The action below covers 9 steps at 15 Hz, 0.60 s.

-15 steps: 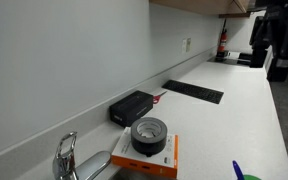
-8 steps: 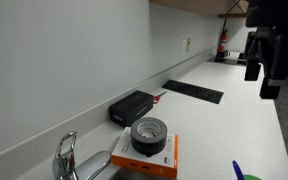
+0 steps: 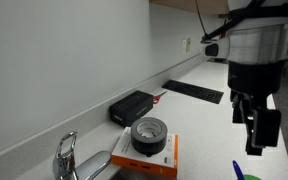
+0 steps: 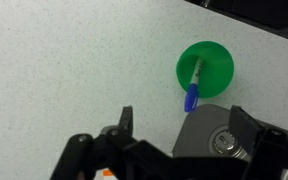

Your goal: Put the marker in the cup on the counter

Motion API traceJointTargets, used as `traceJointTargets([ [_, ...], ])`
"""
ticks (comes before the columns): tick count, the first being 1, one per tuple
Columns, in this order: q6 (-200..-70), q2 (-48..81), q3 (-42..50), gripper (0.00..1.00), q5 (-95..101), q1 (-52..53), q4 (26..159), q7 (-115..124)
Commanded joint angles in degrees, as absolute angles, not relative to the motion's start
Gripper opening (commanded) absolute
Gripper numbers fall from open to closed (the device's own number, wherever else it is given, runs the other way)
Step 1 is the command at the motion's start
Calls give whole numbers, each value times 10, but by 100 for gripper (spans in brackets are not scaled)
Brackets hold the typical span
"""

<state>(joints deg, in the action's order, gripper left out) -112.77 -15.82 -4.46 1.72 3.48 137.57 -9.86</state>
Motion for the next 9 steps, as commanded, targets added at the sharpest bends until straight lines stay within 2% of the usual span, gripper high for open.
traceJointTargets([
  [1,-1129,-156,-40,100,19,42,1379,-97],
  [9,-1160,-127,-41,100,8,44,1380,-87],
])
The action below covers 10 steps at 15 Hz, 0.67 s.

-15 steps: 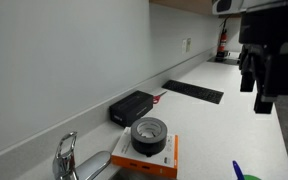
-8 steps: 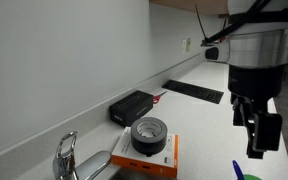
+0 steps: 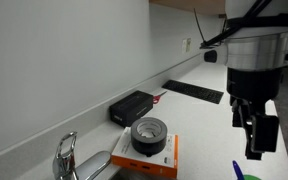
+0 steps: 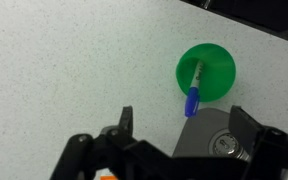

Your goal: Put the marker in the cup on the counter

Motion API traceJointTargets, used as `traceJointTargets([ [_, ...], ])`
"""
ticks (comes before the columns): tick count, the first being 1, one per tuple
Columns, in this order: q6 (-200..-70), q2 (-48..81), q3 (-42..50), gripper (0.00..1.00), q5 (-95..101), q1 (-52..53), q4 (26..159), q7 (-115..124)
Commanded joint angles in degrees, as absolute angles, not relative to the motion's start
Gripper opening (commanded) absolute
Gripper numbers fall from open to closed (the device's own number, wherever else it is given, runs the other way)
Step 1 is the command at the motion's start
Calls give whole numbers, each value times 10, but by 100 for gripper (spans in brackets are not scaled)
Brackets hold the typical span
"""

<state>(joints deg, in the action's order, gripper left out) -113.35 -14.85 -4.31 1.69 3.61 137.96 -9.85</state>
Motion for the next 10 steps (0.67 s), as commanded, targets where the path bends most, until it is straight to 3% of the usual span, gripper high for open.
traceJointTargets([
  [1,-1166,-119,-43,100,11,44,1380,-84],
  [10,-1180,-69,-56,100,-14,57,1382,-92],
])
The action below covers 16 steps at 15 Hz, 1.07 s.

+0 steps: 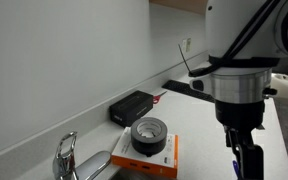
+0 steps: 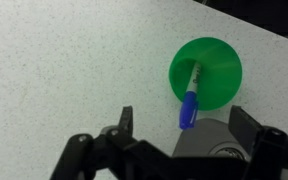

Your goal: Put the marker in the cup on the counter

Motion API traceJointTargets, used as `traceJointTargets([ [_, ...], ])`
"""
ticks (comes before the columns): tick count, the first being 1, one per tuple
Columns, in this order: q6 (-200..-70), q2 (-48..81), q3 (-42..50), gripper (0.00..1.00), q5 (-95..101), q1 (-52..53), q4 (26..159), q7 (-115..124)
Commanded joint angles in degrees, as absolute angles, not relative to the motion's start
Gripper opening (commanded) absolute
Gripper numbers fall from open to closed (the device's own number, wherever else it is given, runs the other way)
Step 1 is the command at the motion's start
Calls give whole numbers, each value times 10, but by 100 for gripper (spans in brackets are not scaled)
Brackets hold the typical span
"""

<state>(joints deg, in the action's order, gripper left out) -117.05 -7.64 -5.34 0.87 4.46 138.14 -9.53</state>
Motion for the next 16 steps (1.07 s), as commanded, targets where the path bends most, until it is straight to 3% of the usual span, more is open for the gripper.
traceJointTargets([
  [1,-1178,-65,-57,100,-22,59,1382,-97],
  [3,-1180,-60,-60,100,-31,63,1382,-98],
  [4,-1181,-57,-62,83,-32,65,1382,-97],
  [8,-1179,-63,-64,49,-32,64,1386,-95],
  [14,-1180,-112,-56,3,-30,60,1414,-98],
  [16,-1170,-129,-52,0,-37,60,1418,-109],
])
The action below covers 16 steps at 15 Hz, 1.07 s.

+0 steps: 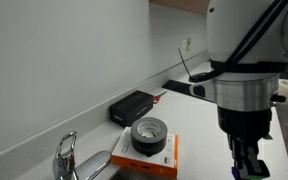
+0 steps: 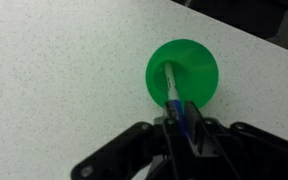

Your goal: Put the marker in the cup on the counter

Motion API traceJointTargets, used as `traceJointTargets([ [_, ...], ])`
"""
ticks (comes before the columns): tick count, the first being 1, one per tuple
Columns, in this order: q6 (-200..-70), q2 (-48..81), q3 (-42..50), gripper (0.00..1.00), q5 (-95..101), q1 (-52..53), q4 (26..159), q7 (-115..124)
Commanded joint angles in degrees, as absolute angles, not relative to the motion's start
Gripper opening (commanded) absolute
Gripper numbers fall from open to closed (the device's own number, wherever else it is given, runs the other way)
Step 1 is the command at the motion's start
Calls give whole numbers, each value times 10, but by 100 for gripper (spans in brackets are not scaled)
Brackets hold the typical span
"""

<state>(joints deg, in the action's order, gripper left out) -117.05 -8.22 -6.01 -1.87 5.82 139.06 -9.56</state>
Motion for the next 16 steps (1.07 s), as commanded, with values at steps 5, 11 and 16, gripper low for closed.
traceJointTargets([
  [5,-1153,-197,-25,4,-61,57,1421,-130],
  [11,-1108,-205,21,4,-34,23,1363,-111],
  [16,-1064,-70,41,4,22,-21,1283,-69],
])
